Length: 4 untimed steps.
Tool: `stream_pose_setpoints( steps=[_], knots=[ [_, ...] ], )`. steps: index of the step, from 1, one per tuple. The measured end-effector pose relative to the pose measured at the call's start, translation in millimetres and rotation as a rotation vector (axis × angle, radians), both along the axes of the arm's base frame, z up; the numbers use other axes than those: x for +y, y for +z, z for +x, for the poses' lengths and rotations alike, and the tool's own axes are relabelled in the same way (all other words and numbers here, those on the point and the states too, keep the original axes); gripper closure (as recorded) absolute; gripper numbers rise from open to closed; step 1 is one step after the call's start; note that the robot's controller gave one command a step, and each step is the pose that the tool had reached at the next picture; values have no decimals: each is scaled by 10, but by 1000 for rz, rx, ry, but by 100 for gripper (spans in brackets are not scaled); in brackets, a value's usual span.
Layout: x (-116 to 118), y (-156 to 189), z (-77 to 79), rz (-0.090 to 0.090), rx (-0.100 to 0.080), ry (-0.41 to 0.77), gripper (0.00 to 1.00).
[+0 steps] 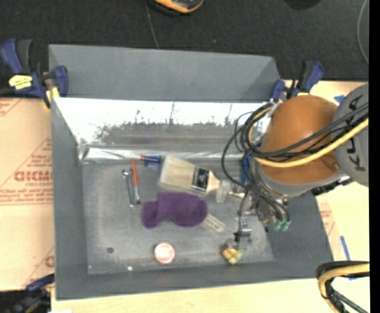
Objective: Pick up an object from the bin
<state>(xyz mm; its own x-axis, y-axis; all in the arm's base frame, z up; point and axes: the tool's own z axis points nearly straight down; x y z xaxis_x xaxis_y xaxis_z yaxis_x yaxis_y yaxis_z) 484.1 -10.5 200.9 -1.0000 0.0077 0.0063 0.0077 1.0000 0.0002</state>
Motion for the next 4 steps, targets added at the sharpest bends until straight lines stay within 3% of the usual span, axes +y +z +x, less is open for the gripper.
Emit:
stream_pose_setpoints(
  steps=[1, 2, 3, 4],
  knots=[
    [-1, 41, 18, 0, -8, 1, 0],
    [333, -415, 17, 0, -11, 31, 0],
    [646, -333, 25, 1, -18, 90, 0],
    [719, -94, 323, 0, -9, 53, 0]
  ],
)
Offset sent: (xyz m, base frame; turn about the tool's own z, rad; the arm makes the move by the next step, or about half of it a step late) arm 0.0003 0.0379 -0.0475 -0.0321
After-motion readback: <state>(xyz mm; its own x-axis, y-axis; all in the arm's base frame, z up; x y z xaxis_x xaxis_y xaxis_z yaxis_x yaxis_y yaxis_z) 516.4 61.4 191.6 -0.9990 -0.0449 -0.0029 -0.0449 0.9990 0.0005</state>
